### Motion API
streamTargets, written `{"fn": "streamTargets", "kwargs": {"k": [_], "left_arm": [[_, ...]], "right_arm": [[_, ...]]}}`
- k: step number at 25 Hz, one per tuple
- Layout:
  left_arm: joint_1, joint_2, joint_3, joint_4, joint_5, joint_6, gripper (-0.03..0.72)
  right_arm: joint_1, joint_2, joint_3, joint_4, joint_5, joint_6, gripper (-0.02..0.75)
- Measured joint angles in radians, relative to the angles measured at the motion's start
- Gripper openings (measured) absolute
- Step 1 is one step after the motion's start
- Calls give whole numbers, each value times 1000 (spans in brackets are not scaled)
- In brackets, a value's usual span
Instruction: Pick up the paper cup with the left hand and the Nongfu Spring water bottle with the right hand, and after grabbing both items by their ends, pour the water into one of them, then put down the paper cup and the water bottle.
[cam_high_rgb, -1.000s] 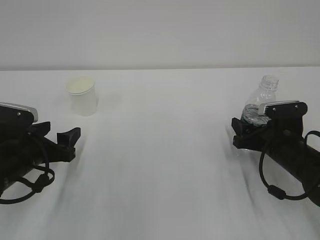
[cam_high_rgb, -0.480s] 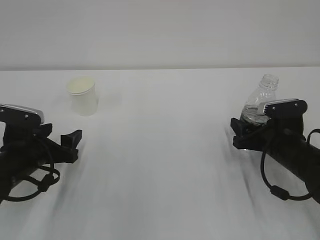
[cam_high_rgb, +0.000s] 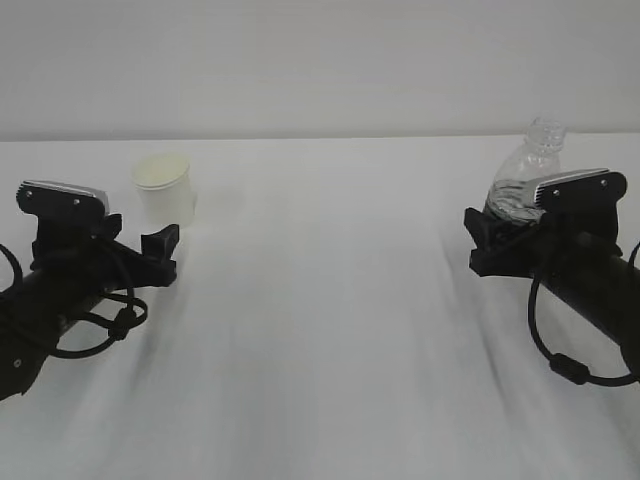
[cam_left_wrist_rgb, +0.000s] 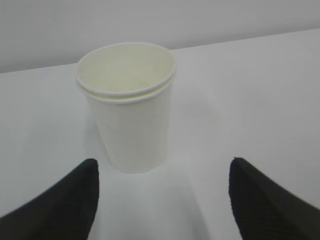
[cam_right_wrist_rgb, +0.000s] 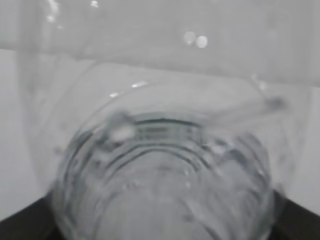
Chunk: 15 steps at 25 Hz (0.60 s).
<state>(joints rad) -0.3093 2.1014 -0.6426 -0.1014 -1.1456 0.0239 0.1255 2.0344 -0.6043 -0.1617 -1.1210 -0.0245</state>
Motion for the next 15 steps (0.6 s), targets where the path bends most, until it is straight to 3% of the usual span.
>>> {"fn": "streamTargets", "kwargs": {"k": [15], "left_arm": [[6, 135, -152, -6, 0, 0, 586]], "right_arm": [[0, -2, 0, -37, 2, -5, 501]]}}
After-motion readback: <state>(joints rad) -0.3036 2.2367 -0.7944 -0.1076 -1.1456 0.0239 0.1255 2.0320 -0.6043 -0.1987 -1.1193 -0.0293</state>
